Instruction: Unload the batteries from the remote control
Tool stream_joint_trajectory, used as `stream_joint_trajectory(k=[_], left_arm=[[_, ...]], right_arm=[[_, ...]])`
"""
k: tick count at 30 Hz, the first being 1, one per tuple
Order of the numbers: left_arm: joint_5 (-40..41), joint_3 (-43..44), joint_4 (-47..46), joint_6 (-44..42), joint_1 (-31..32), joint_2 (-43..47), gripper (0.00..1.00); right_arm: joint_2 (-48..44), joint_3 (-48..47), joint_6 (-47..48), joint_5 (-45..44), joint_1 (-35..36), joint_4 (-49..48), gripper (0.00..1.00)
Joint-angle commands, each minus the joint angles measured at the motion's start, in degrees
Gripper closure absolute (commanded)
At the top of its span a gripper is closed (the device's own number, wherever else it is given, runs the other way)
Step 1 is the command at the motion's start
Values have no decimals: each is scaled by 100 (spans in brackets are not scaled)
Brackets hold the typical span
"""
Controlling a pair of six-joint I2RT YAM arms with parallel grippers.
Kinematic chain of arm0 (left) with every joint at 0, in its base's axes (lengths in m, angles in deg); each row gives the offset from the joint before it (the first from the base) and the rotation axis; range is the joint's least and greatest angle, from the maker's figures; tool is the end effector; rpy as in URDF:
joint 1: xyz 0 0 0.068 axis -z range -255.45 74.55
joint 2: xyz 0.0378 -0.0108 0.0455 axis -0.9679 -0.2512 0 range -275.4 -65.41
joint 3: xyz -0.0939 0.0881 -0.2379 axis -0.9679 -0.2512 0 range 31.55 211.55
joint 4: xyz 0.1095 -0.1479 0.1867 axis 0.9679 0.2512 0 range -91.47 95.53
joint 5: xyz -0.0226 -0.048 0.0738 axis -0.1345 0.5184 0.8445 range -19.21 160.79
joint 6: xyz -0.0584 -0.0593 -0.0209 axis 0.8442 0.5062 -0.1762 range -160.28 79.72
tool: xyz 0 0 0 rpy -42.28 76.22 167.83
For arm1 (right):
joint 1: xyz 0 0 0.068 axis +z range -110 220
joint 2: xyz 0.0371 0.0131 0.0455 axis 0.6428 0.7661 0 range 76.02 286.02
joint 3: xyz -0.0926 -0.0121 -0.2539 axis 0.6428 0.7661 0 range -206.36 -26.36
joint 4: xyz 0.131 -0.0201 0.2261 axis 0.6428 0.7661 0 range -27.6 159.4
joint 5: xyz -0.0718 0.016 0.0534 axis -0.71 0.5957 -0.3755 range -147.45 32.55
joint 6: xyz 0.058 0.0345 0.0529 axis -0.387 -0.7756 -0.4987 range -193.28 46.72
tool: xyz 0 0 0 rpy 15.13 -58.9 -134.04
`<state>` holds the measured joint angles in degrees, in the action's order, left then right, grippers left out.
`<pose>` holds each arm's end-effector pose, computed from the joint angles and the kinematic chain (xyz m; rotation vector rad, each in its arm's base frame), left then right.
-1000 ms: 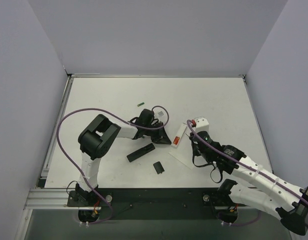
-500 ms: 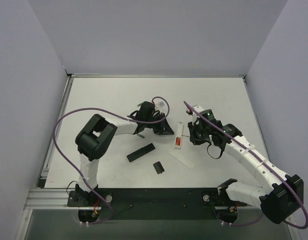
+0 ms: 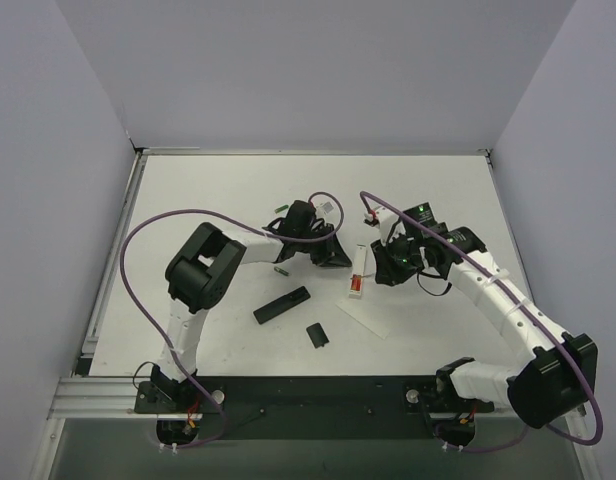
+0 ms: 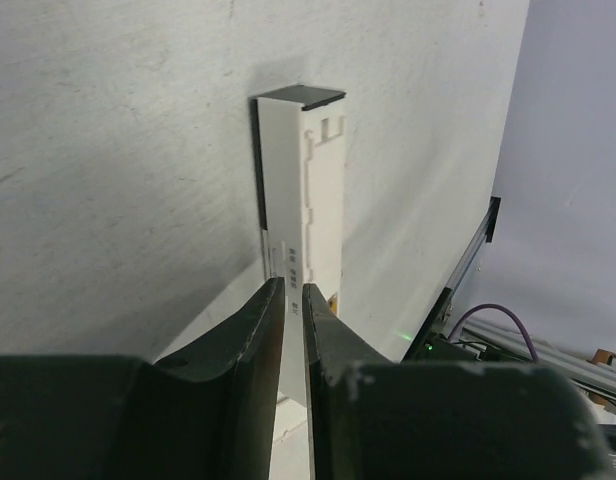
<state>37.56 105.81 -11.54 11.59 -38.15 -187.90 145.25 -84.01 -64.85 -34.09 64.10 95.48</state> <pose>0.3541 -0.3219 0.1060 0.0428 2.5478 -1.3962 0.2450 0.1425 0.2668 -0.8501 2.1921 0.6131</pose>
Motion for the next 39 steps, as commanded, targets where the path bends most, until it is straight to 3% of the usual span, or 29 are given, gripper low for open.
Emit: stream_joint_trajectory(k=[1, 17, 39], left_arm=[[-183, 98, -250, 24, -21, -99, 76], [-289, -140, -364, 68, -21, -108, 76], [-438, -535, -813, 288, 5, 6, 77]], right_arm=[[178, -370, 546, -6, 51, 480, 100], [1013, -880, 257, -1096, 447, 752, 100], [1690, -1328, -385, -1359, 587, 1042, 100]])
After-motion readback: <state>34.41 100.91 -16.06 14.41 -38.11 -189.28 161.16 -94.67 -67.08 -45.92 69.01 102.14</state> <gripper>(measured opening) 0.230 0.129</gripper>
